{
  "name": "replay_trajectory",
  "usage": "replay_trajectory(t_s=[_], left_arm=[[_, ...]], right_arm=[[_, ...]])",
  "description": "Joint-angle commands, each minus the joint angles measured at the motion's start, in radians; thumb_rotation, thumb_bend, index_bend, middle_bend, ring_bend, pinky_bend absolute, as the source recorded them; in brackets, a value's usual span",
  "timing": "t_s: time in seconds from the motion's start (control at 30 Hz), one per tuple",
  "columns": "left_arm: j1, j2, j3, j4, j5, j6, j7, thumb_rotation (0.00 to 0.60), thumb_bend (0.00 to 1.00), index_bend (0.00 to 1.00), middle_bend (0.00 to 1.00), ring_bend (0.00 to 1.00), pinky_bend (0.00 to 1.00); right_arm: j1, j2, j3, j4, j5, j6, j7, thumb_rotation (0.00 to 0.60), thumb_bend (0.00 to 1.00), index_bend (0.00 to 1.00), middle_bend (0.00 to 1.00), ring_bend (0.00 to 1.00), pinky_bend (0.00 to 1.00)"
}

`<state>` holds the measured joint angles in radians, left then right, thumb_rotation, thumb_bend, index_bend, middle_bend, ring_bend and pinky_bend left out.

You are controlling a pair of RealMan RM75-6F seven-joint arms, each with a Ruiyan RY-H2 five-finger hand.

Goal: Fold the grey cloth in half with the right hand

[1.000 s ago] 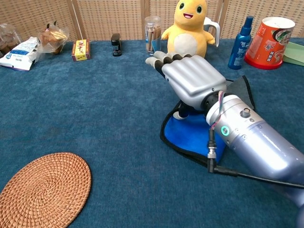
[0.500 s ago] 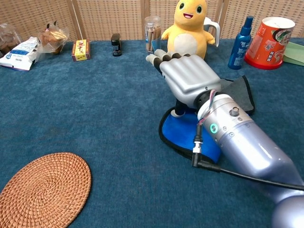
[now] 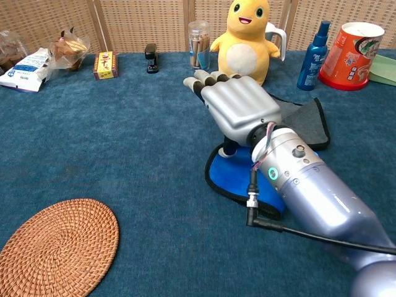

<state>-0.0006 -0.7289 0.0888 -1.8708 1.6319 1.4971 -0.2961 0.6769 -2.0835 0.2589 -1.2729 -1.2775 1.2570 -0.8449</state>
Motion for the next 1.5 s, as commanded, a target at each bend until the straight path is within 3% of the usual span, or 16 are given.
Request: replay_trajectory(t_s=[0.03, 0.2, 0.4, 0.9, 1.27, 1.5], left_arm=[[0.0, 0.0, -0.001, 0.0, -0.001, 0.0, 0.0, 0.6, 0.12, 0.0, 0.0, 0.0, 0.0], [-0.001, -0.002, 0.0, -0.003, -0.001, -0.003, 0.007, 0.6, 0.12, 0.0, 0.0, 0.0, 0.0], [-0.001, -0.003, 0.0, -0.007, -0.003, -0.005, 0.019, 0.6, 0.12, 0.0, 0.0, 0.0, 0.0], [-0.003, -0.003, 0.0, -0.008, -0.006, -0.011, 0.02, 0.6, 0.12, 0.0, 0.0, 0.0, 0.0], [-0.004, -0.005, 0.001, -0.014, -0.003, -0.012, 0.033, 0.6, 0.12, 0.0, 0.0, 0.0, 0.0], [0.0, -0.008, 0.004, -0.02, 0.004, -0.007, 0.046, 0.6, 0.12, 0.0, 0.0, 0.0, 0.0]], right_arm=[[-0.003, 0.015, -0.004, -0.015, 0.002, -0.006, 0.007, 0.6, 0.0, 0.0, 0.0, 0.02, 0.18], [-0.005, 0.042, -0.009, -0.036, -0.012, -0.006, 0.035, 0.6, 0.0, 0.0, 0.0, 0.0, 0.06], [-0.011, 0.064, -0.022, -0.056, -0.023, -0.003, 0.045, 0.6, 0.0, 0.0, 0.0, 0.0, 0.01], [-0.034, 0.169, -0.102, -0.156, -0.029, -0.034, -0.053, 0.6, 0.0, 0.0, 0.0, 0.0, 0.0], [-0.062, 0.337, -0.123, -0.238, -0.067, -0.021, -0.027, 0.6, 0.0, 0.0, 0.0, 0.0, 0.05], [-0.074, 0.445, -0.119, -0.213, -0.092, -0.016, 0.027, 0.6, 0.0, 0.0, 0.0, 0.0, 0.06]])
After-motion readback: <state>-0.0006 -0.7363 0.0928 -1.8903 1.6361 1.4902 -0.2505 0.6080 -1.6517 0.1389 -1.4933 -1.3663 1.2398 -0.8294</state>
